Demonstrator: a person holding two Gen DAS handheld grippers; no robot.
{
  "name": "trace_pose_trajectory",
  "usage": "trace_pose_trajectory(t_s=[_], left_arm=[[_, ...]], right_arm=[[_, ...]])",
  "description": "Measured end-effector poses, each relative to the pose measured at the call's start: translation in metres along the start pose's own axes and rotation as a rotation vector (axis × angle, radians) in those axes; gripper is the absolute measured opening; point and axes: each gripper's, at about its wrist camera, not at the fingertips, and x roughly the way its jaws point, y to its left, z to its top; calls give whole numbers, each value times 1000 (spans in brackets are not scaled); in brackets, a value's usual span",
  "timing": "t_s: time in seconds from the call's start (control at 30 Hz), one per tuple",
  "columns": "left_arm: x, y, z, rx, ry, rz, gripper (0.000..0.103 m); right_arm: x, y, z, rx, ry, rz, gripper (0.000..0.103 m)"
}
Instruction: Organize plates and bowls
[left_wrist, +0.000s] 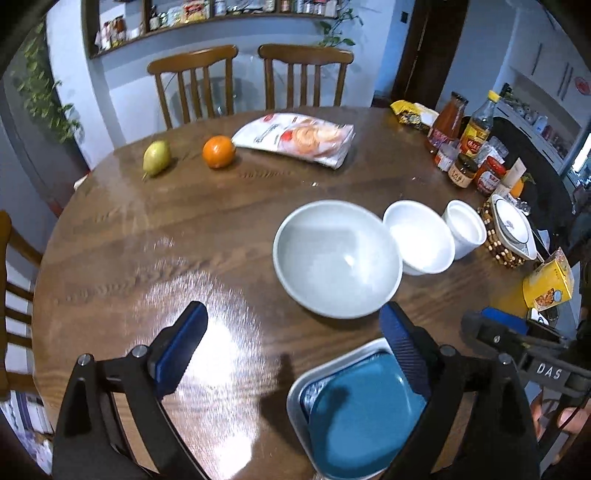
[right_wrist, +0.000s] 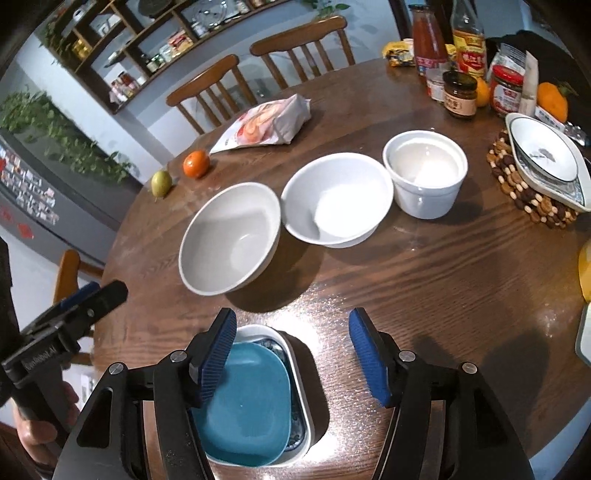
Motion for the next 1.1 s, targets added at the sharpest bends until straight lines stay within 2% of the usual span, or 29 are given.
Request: trace_pose_trajectory(t_s=[0.23, 0.4, 0.53, 0.73, 0.93, 1.1], left_arm=[[13, -5, 30, 50, -27, -2, 96], [25, 3, 53, 16, -26, -4, 96], [39, 15, 62, -2, -16, 34, 96], [66, 29, 54, -39, 41, 15, 96], [93, 28, 43, -34, 101, 5, 96], [111, 29, 39, -36, 119, 26, 89]], right_arm=[[-4, -7, 7, 51, -27, -30, 64], [-2, -9, 15, 93, -46, -24, 64], [6, -7, 20, 117, -40, 0, 64], [31, 4, 24, 133, -4, 34, 64], [59, 10, 25, 130, 43, 24, 64], [81, 12, 29, 133, 89, 19, 64]])
